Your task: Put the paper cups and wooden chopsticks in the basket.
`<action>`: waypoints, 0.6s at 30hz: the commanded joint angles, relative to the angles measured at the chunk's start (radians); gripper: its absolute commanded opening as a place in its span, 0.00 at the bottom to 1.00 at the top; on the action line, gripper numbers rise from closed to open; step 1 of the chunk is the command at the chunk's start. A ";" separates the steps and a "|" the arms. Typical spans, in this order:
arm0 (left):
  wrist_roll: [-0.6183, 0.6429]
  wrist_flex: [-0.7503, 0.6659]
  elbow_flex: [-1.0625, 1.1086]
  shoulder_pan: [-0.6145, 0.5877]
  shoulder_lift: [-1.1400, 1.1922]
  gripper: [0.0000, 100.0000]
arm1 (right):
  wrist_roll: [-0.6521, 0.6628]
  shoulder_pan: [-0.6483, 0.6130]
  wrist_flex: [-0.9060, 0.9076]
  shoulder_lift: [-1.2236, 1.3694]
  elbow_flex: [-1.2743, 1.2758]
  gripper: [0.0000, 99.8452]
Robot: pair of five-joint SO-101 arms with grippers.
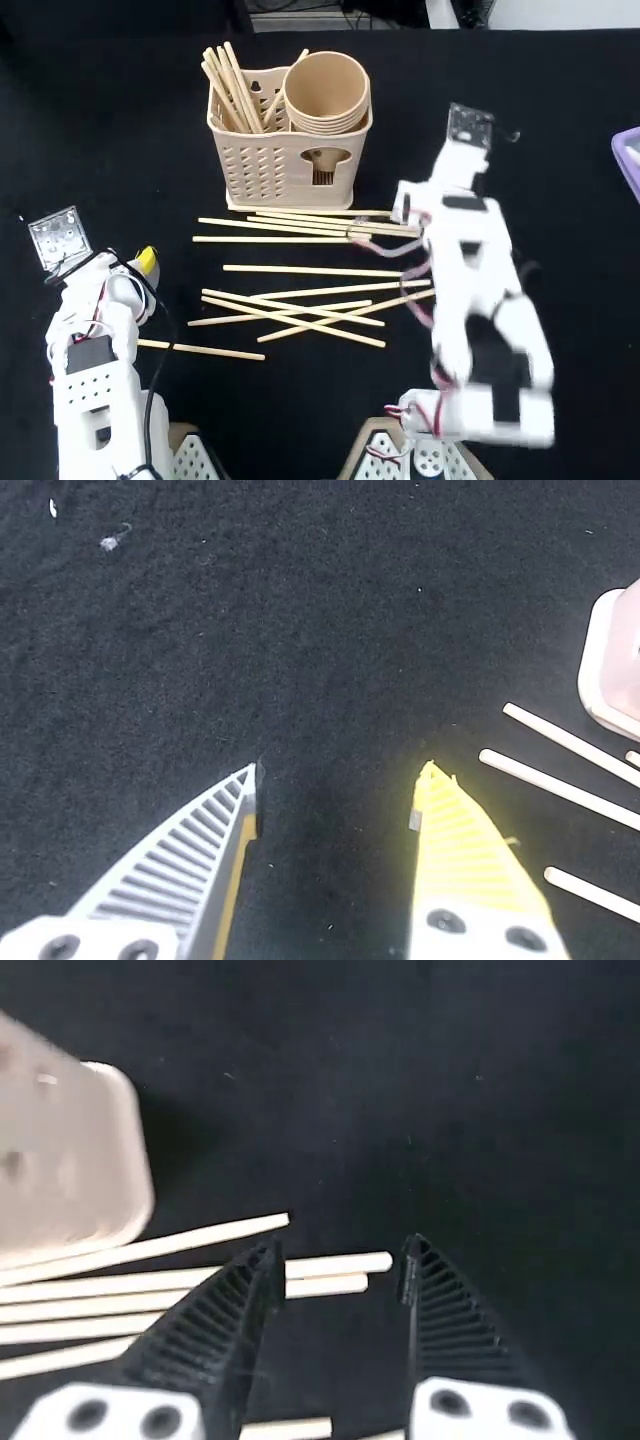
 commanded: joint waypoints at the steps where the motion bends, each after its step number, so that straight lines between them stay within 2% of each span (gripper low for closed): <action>1: -0.009 -0.017 -0.013 -0.007 -0.012 0.25 | 0.009 0.015 0.066 0.203 -0.248 0.19; 6: -0.009 -0.017 -0.013 -0.007 -0.012 0.25 | 0.120 0.011 0.189 0.427 -0.479 0.19; 10: -0.009 -0.017 -0.015 -0.007 -0.012 0.25 | 0.130 0.017 0.264 0.526 -0.618 0.19; 14: -0.009 -0.017 -0.015 -0.007 -0.012 0.25 | 0.135 0.009 0.334 0.564 -0.685 0.19; 18: -0.009 -0.017 -0.015 -0.007 -0.012 0.25 | 0.262 -0.017 0.408 0.564 -0.694 0.19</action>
